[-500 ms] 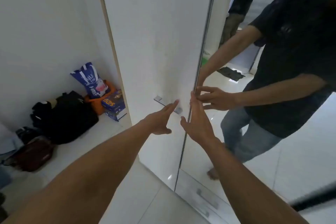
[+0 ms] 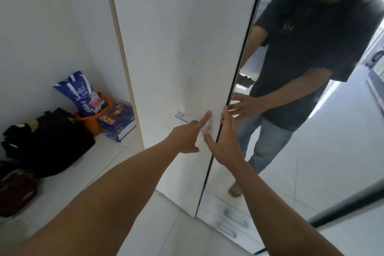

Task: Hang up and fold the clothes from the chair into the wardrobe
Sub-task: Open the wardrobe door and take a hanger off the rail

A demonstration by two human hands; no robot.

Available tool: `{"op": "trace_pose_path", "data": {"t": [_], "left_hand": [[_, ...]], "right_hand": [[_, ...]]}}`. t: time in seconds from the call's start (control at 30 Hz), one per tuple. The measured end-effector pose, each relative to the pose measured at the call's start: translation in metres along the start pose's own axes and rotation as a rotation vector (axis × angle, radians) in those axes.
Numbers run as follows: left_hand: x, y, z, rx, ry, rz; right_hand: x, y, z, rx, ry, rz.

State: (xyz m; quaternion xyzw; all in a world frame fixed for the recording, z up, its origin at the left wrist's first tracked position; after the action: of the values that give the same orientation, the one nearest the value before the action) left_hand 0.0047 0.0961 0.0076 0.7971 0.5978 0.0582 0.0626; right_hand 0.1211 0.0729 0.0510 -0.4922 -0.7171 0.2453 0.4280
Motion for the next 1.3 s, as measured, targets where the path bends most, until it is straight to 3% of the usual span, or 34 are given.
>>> {"op": "trace_pose_path", "data": {"t": [0.2, 0.37, 0.7, 0.87, 1.1, 1.3], "left_hand": [[-0.059, -0.018, -0.002, -0.017, 0.059, 0.049], [-0.121, -0.040, -0.005, -0.029, 0.078, 0.029], [-0.255, -0.104, -0.052, -0.178, 0.141, -0.220], [-0.321, -0.145, -0.111, -0.044, 0.332, -0.307], [-0.370, -0.186, -0.191, 0.201, 0.592, -0.424], [-0.364, -0.244, -0.218, 0.326, 0.557, -0.652]], "right_hand": [[-0.029, -0.025, 0.007, 0.130, 0.056, -0.026], [-0.071, -0.062, 0.034, 0.127, -0.026, -0.153], [-0.110, -0.170, 0.131, 0.137, -0.396, -0.314], [-0.108, -0.234, 0.185, 0.141, -0.559, -0.416], [-0.067, -0.303, 0.251, -0.013, -0.559, -0.551], [-0.004, -0.345, 0.280, -0.056, -0.464, -0.594]]}}
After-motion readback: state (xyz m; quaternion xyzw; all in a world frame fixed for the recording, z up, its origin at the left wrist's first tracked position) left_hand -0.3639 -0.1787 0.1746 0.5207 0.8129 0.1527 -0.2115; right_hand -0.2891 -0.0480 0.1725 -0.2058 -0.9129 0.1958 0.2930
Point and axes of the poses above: each hand's wrist, its own x-axis towards the middle knuckle, its own z-axis out of the palm, y = z × x, the point moved 10 cm from there along x, towards the middle knuckle, and after that the axes turned 5 degrees about x, right-handed, at the moved point
